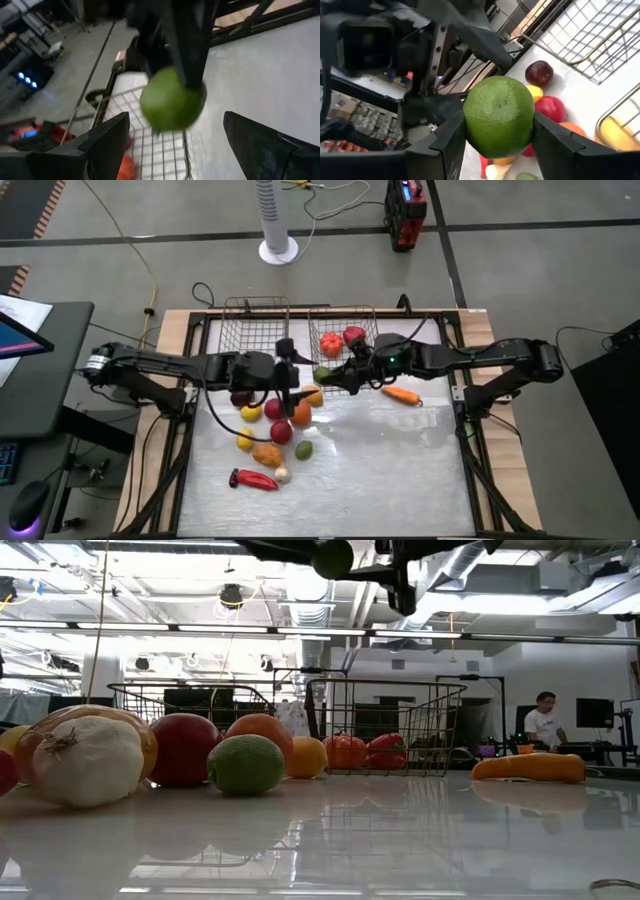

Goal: Sort produce into baskets
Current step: Put the top right lime into the left wire basket

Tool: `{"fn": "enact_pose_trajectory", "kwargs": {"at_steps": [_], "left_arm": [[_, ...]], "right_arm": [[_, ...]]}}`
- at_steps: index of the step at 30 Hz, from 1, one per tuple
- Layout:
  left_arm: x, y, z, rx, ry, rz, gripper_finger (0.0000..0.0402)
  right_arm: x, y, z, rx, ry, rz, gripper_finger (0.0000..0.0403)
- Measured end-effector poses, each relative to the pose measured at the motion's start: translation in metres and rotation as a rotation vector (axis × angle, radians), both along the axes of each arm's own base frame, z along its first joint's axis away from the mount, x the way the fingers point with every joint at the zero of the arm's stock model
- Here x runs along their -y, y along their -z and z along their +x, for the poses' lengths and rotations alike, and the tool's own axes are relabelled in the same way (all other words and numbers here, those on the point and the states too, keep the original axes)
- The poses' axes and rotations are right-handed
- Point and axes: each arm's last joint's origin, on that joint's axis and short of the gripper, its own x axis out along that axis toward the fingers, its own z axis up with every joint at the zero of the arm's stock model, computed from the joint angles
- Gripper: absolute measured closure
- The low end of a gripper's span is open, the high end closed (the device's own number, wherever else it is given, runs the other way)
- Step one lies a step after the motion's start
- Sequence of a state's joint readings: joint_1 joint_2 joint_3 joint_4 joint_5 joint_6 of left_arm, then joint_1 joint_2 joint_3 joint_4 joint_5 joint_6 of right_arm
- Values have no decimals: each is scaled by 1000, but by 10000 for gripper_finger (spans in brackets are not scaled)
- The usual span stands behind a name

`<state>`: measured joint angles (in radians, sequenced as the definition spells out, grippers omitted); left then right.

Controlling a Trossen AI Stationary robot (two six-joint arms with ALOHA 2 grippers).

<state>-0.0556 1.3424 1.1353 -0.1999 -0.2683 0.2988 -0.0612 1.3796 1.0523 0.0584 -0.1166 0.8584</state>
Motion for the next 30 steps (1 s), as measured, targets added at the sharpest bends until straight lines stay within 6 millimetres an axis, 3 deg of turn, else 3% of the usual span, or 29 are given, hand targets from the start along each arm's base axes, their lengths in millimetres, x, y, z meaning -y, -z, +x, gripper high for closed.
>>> {"fn": "enact_pose_trajectory", "kwargs": {"at_steps": [9,21,30], "left_arm": [[5,1,22,-36,28,78,107],[6,0,21,-43,22,69,229],[4,-1,20,-39,-14,82,219]], "right_arm": [[-1,0,0,1,-9,39,180],[1,0,0,2,-6,39,179],[3,-3,1,35,5,28,159]]}}
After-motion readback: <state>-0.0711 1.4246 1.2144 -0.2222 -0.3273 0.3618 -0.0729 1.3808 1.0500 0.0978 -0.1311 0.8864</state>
